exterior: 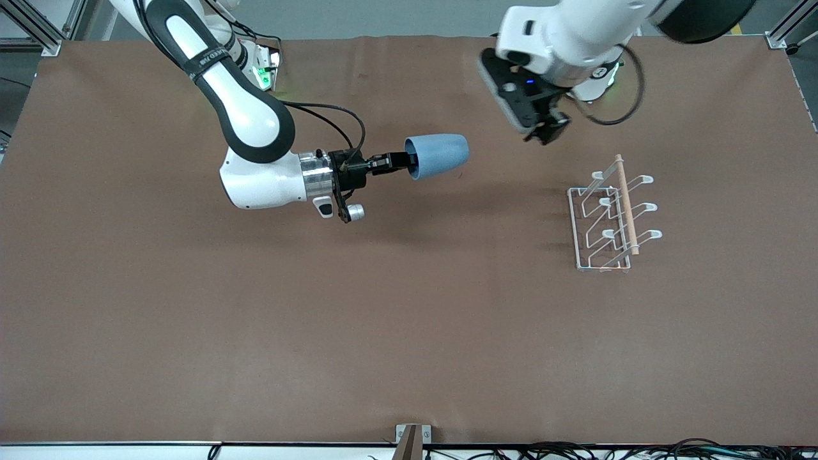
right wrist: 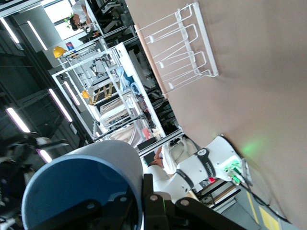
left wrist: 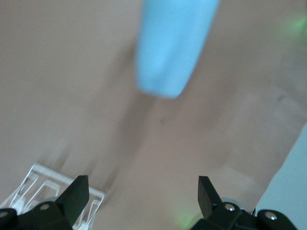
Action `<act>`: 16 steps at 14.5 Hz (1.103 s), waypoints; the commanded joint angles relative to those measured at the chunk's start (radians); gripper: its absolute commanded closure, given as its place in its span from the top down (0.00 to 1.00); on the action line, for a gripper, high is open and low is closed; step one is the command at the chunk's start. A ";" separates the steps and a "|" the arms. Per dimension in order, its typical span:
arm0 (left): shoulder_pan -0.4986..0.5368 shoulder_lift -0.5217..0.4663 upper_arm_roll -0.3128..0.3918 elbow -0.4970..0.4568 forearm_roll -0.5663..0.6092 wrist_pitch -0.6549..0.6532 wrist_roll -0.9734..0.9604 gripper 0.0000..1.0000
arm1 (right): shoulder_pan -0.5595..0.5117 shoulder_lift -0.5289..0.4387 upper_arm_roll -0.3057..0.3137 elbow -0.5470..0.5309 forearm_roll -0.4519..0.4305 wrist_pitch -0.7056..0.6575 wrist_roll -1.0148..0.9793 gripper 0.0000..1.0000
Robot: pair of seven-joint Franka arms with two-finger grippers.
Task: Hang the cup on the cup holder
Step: 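Hold the cup with the right gripper while the left gripper grasps it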
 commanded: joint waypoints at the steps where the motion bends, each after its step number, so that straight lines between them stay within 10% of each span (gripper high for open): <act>1: 0.011 0.087 -0.083 0.013 -0.028 0.066 0.014 1.00 | -0.024 -0.009 0.023 -0.008 0.039 -0.019 0.011 0.01; 16: -0.023 0.176 -0.118 0.013 0.070 0.268 0.089 1.00 | -0.017 -0.009 0.025 -0.010 0.038 -0.019 0.006 0.01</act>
